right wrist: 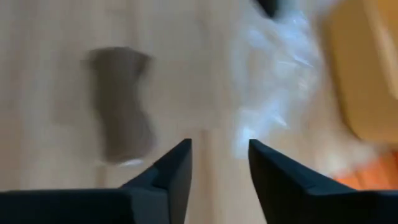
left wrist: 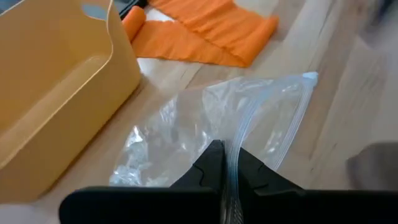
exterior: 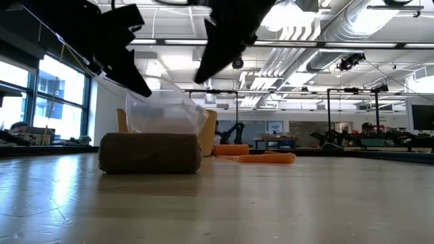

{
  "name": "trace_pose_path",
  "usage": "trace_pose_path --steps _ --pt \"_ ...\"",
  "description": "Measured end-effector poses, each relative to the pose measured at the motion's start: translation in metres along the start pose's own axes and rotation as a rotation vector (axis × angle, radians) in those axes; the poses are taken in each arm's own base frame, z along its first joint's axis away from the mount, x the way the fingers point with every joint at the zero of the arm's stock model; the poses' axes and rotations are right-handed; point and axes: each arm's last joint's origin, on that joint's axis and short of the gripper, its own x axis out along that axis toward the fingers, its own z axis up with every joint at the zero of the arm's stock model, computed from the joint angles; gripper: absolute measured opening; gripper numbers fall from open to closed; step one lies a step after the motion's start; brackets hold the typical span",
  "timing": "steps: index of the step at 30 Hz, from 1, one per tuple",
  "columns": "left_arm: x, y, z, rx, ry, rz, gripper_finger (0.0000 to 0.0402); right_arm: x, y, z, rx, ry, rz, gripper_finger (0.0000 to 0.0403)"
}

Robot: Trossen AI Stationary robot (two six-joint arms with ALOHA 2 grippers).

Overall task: Roll bandage
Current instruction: Open the left transparent zip bag

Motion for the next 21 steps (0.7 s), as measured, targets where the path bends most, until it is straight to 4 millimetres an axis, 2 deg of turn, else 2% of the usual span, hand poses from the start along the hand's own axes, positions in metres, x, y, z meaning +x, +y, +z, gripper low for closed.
trace_pose_path --steps 3,7,13,21 --pt "-0.005 -0.006 0.001 -0.062 -0.049 -0.008 0.0001 0.003 0.022 0.002 -0.096 -0.125 0.04 0.0163" --pt "-0.011 -0.013 0.003 -0.119 -0.096 -0.042 0.0001 0.005 0.033 0.0 -0.14 -0.221 -0.152 0.0161" --pt "-0.016 -0.02 0.01 -0.178 -0.162 -0.094 0.0001 0.008 0.022 0.005 -0.15 -0.256 -0.217 0.0152" --pt "-0.015 -0.026 0.018 -0.2 -0.242 -0.107 0.0001 0.019 -0.005 0.003 -0.049 -0.203 -0.213 0.0151"
